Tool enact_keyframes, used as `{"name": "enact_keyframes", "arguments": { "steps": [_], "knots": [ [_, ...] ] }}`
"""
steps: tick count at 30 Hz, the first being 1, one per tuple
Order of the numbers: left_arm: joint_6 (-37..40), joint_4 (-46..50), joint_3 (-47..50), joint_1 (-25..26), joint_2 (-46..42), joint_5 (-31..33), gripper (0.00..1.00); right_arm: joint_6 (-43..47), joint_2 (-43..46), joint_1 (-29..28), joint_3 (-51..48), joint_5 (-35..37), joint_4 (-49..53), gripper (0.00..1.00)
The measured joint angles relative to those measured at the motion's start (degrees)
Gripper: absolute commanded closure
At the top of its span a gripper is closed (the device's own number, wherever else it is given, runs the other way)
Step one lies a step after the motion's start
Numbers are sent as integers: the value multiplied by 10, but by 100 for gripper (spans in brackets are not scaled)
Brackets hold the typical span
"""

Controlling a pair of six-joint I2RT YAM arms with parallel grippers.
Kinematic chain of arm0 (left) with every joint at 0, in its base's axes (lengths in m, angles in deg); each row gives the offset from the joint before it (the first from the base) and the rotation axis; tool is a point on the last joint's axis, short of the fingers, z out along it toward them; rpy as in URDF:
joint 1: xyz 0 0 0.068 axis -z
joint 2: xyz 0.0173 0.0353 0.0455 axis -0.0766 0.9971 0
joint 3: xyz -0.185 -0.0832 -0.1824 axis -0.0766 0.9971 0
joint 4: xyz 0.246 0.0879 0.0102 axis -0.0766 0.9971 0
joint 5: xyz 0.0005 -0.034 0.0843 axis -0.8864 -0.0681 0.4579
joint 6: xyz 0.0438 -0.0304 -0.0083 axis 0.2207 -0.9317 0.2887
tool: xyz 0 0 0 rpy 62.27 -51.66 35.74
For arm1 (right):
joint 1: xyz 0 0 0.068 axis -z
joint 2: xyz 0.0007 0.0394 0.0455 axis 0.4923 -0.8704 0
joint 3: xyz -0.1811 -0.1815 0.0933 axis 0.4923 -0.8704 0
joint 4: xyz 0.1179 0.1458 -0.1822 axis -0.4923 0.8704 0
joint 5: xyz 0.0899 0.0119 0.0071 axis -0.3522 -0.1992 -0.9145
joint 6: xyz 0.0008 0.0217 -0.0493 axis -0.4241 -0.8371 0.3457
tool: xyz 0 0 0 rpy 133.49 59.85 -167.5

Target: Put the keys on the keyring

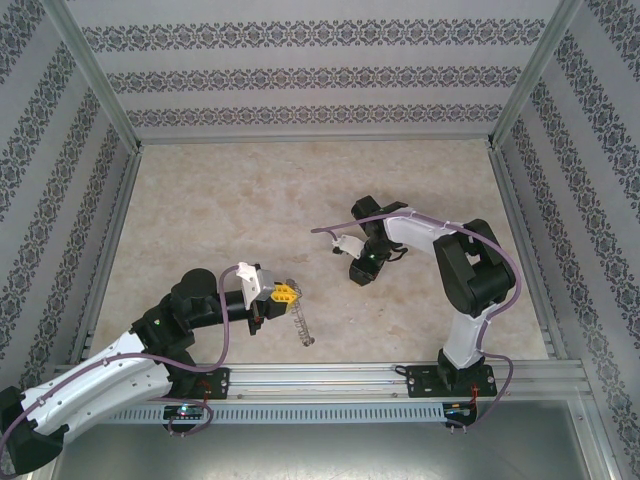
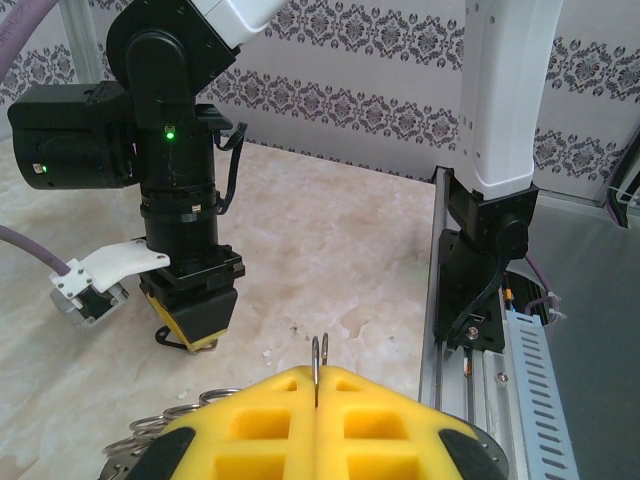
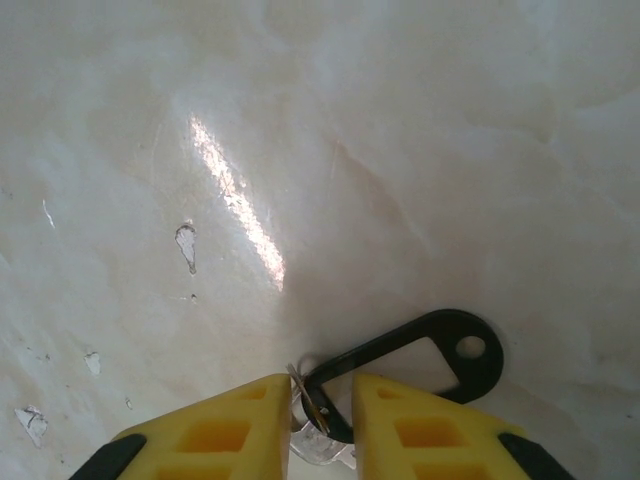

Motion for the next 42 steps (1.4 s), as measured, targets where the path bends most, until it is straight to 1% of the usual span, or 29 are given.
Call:
{"name": "enact_keyframes", "arguments": {
  "steps": [4,12,16,19,21,28,38,42],
  "knots": [
    [-1,0,0,0,0,0,100,0,-1,0,0,0,0,85],
    [-1,0,0,0,0,2,100,0,-1,-8,0,-3,0,90],
    [-1,0,0,0,0,7,100,0,-1,-8,1,-8,1,89],
    [-1,0,0,0,0,10,100,0,-1,-10,2,-9,3,86],
    [-1,0,0,0,0,11,100,0,-1,-11,2,-10,3,86],
    [-1,0,0,0,0,13,100,4,-1,-11,6,-19,7,100],
    [-1,0,0,0,0,13,100,7,3,-11,6,-22,7,100],
    [-1,0,0,0,0,13,100,0,44,-17,-3,-24,-2,100]
  ]
}}
